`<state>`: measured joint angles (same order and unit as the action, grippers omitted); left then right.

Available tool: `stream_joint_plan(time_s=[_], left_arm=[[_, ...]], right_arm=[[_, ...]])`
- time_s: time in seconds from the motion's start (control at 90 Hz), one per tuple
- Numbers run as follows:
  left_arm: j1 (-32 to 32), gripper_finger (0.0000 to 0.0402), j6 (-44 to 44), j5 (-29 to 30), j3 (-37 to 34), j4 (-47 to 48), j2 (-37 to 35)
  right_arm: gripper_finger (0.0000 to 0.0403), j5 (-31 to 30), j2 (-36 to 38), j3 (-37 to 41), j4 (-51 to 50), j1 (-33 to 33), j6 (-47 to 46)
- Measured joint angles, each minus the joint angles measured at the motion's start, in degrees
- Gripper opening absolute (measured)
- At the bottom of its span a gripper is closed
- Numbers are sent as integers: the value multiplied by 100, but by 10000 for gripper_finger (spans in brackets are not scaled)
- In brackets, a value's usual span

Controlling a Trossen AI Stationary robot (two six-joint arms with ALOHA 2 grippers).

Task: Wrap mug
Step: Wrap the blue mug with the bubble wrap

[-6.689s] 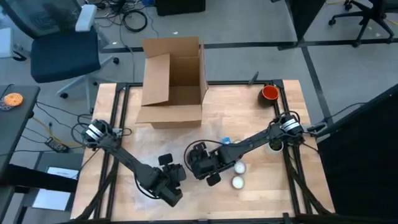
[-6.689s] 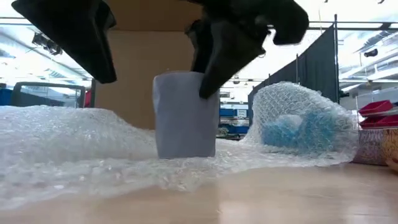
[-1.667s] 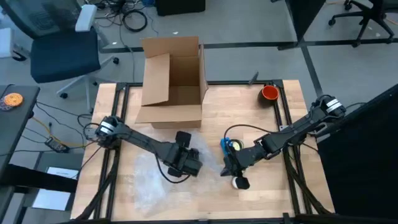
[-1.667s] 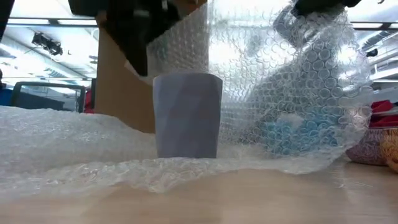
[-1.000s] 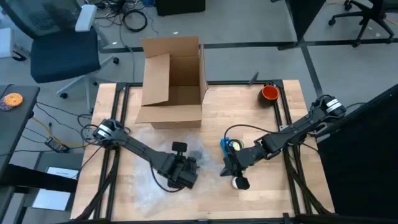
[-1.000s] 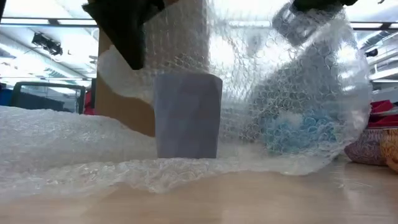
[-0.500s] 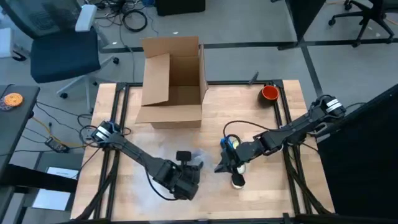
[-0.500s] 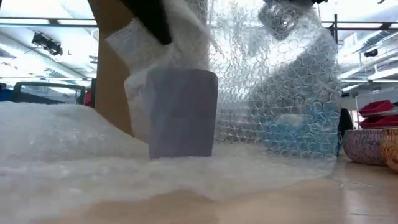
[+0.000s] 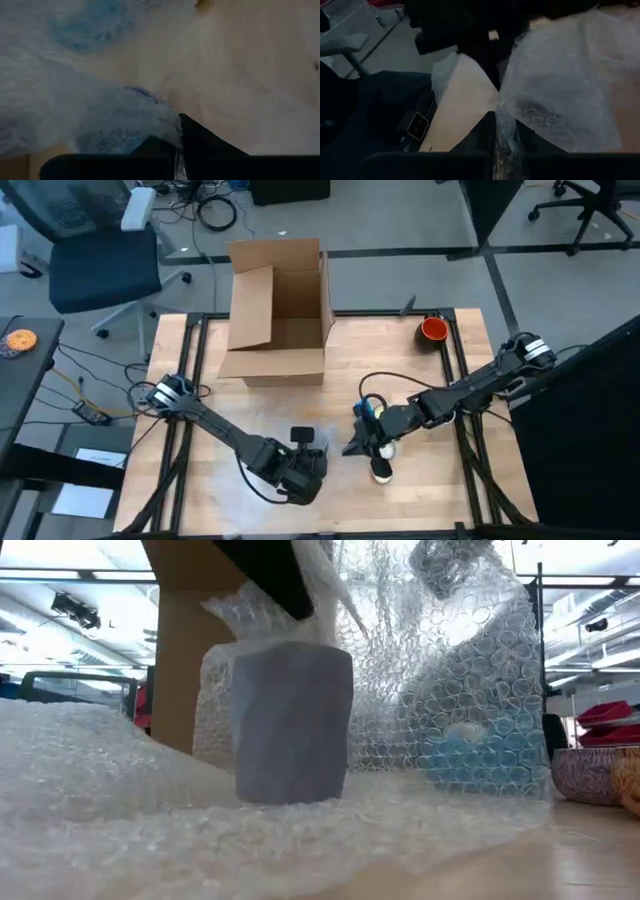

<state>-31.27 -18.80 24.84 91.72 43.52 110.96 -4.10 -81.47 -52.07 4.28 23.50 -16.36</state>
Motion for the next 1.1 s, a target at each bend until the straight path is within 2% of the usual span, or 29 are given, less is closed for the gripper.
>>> stream_joint_plan(time_s=[0.133, 0.278, 0.578, 0.833, 0.956, 1.1], left_arm=[[0, 0, 169, -11, -170, -283, 0], [2, 9, 237, -96, -190, -351, 0], [-2, 73, 188, -198, -190, -349, 0], [-2, 115, 165, -220, -190, -346, 0], [-2, 117, 163, -280, -190, -346, 0], [-3, 117, 163, -334, -190, -350, 0]], right_arm=[[10, -354, 0, 0, 89, -2, 36], [30, -394, 0, 0, 491, -10, 301], [83, -407, 0, 0, 887, -148, 459], [98, -405, 2, -1, 750, -196, 537], [103, -400, 192, -230, -60, -192, 769], [110, -428, 612, -943, -1970, -120, 524]])
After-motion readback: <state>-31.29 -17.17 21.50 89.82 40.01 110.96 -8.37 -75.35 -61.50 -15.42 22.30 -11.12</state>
